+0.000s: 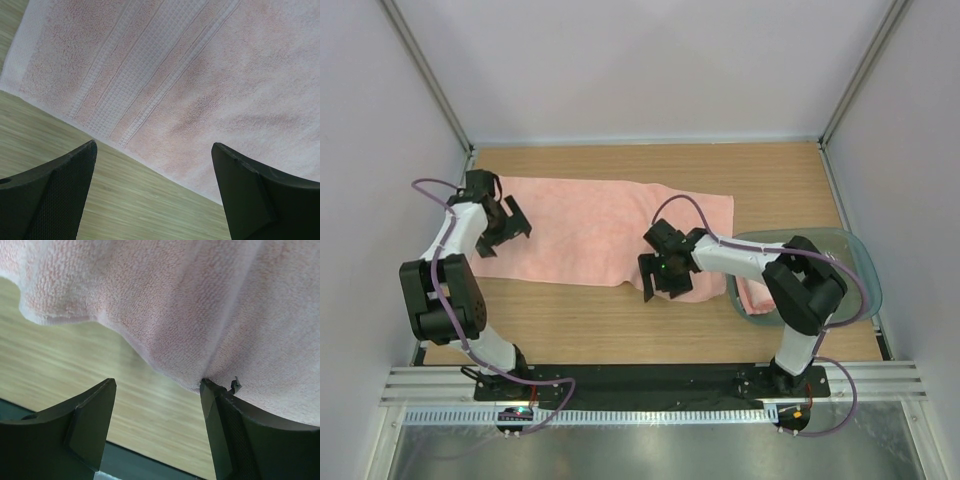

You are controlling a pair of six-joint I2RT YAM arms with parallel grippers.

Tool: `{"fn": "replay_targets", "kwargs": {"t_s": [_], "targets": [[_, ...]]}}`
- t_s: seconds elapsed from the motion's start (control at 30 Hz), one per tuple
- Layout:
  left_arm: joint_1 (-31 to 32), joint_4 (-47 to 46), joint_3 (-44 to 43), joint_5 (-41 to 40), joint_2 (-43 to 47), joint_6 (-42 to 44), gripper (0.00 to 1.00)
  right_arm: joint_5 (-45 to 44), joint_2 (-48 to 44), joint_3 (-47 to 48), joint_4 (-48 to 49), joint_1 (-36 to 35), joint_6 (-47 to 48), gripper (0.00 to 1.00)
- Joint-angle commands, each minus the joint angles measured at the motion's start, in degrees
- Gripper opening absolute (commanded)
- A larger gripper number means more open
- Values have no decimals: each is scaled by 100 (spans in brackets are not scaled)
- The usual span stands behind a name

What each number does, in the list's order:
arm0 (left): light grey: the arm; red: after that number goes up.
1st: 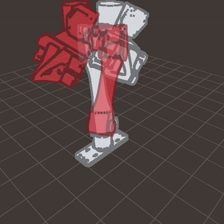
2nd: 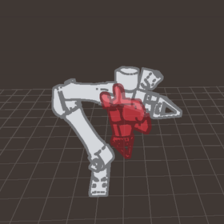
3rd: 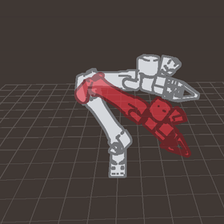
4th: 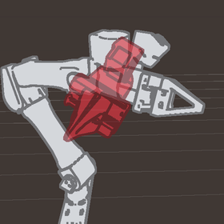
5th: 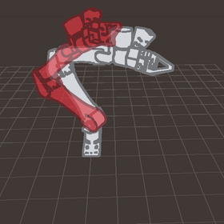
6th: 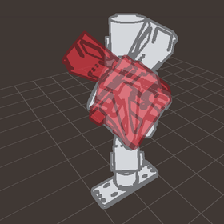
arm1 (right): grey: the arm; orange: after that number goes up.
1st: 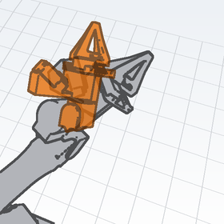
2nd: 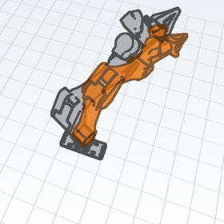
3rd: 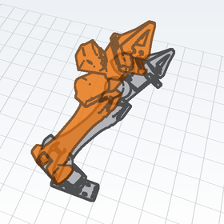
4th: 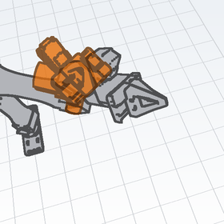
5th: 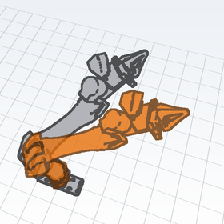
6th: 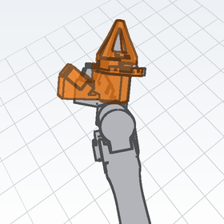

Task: Roll the towels
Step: Flatten the towel

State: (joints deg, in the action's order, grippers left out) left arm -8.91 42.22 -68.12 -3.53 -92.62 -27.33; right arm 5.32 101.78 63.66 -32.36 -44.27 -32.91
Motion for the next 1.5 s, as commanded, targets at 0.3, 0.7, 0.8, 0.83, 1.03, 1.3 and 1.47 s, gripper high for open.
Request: {"fn": "replay_targets", "kwargs": {"t_s": [0.3,0.7,0.8,0.83,1.03,1.3,1.47], "targets": [[-260,23,-53,-315,-45,123,98,-656,-870,472,-825,251,205,79],[-831,-38,-132,150,-907,0,96,-216,631,1631,-869,1781,803,79],[-981,-38,-114,195,-1039,-9,96,-93,1238,2062,-834,1887,847,79],[-1016,-55,-79,151,-1030,-9,96,-84,1535,2289,-842,1896,847,78],[-1491,-82,79,63,-1012,-88,96,21,2609,3606,-1035,2036,935,78],[-1921,-73,167,-315,-977,-141,96,276,3638,5208,-1563,2098,953,78],[-2176,-3,246,-780,-907,-325,97,522,4121,6034,-1825,2124,1111,79]]}}
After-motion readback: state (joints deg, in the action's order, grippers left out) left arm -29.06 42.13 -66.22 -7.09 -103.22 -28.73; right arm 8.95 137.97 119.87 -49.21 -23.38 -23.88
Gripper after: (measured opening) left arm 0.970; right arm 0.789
